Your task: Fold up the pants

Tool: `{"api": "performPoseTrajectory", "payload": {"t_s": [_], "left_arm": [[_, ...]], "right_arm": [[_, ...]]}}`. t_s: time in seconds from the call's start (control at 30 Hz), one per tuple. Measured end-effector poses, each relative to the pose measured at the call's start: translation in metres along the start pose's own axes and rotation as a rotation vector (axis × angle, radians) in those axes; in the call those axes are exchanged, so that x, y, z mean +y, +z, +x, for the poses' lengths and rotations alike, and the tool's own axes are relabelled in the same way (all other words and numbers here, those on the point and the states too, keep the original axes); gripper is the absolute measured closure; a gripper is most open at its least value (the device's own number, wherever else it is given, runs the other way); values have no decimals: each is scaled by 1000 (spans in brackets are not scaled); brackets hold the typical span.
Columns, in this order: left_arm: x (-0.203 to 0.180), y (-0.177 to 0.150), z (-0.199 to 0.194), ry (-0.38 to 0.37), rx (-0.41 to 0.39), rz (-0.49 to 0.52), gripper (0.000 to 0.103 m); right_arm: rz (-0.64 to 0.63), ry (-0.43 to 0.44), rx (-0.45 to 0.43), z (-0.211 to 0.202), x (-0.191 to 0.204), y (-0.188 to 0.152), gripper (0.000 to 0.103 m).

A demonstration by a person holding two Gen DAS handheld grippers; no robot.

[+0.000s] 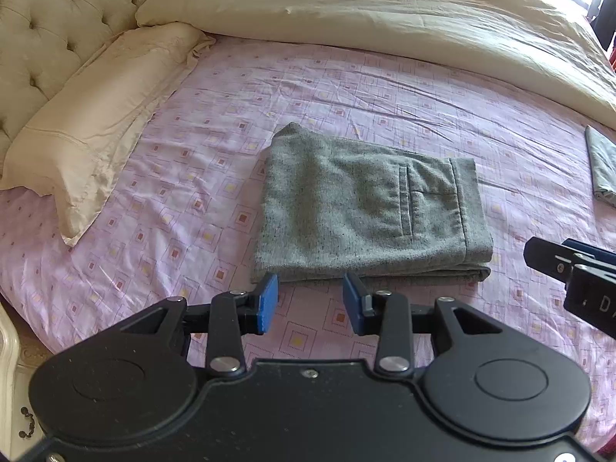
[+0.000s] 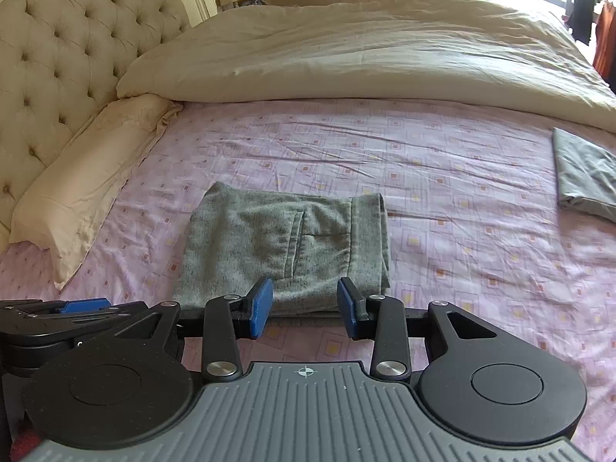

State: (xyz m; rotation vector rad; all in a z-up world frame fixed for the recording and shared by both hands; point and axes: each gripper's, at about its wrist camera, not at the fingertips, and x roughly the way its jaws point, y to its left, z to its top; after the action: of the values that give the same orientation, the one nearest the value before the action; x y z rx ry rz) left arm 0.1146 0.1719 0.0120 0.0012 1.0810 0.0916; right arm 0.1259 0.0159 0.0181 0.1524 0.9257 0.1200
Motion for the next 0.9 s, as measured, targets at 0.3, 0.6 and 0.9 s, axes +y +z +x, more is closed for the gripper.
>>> {"api": "performPoseTrajectory", "payload": {"t_s": [0.3, 0.6, 0.9], "left_arm": [[-4, -3, -3, 20, 0, 10, 55], [-6, -4, -5, 29, -5, 12, 55], [-8, -5, -7, 35, -1, 19, 55]], "right_arm": [[-16, -9, -4, -4, 0, -1, 67], [-17, -6, -5, -5, -1, -2, 67], [-20, -2, -2, -6, 0, -1, 67]]}}
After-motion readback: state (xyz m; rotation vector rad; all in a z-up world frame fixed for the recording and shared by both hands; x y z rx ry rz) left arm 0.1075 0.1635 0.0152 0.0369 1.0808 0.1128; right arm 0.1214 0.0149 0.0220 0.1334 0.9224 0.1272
